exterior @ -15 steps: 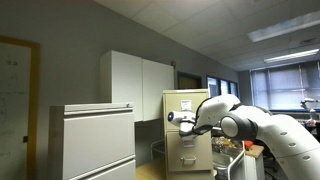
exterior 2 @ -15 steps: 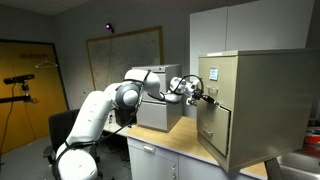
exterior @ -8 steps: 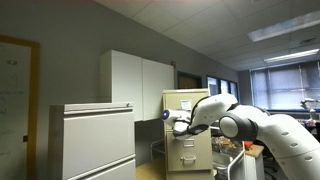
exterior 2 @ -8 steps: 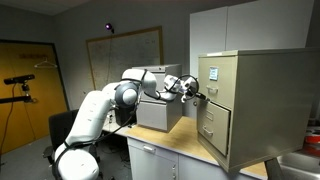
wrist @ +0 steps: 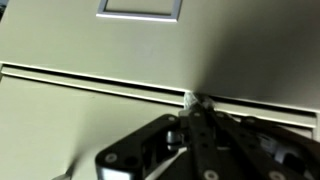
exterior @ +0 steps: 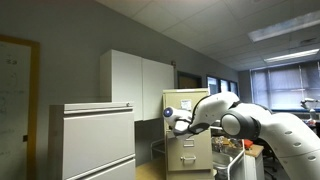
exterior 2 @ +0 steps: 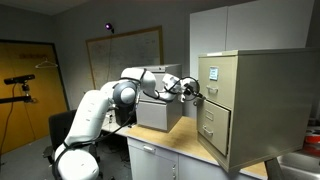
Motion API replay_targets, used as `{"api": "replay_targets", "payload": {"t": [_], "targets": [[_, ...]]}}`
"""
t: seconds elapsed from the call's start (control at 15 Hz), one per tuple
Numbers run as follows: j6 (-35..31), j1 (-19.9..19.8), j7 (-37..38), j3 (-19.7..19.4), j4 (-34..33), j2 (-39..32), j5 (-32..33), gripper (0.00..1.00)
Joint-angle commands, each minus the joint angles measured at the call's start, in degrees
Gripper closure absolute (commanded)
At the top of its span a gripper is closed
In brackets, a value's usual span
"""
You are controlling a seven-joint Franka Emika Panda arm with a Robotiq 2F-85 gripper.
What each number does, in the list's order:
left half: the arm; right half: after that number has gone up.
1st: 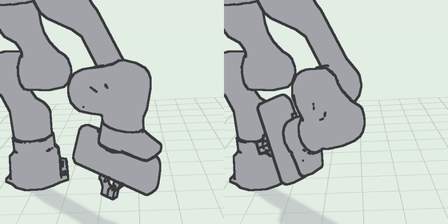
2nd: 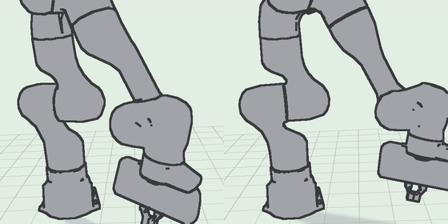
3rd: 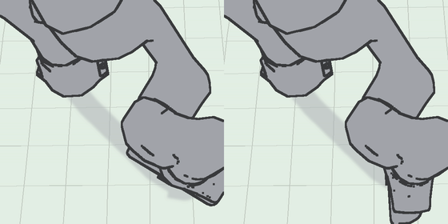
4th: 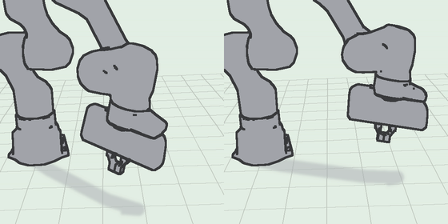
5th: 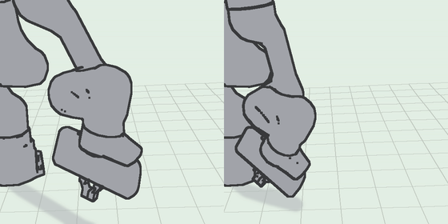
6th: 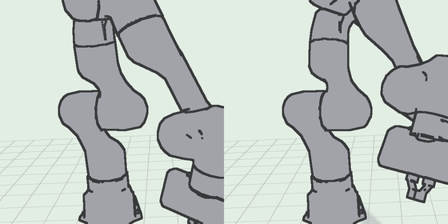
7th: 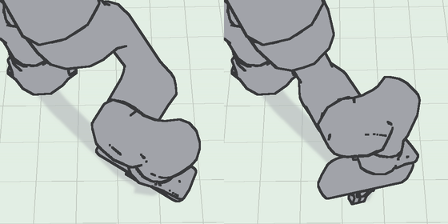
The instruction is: Close the bottom drawer of the cabinet to the right.
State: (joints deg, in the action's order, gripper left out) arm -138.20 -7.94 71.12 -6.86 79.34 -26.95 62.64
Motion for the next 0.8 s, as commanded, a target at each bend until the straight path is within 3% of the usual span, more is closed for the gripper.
{"api": "replay_targets", "payload": {"t": [0.0,0.47,0.67,0.73], "targets": [[-8.9,-1.0,1.7,2.0,11.6,4.7,-2.8,1.0],[-29.3,-3.4,-0.4,4.5,28.9,13.2,-6.2,1.0],[-37.0,-6.2,-7.3,8.7,34.0,9.9,-14.3,1.0],[-39.1,-4.1,-13.7,7.1,35.5,7.8,-21.6,1.0]]}}
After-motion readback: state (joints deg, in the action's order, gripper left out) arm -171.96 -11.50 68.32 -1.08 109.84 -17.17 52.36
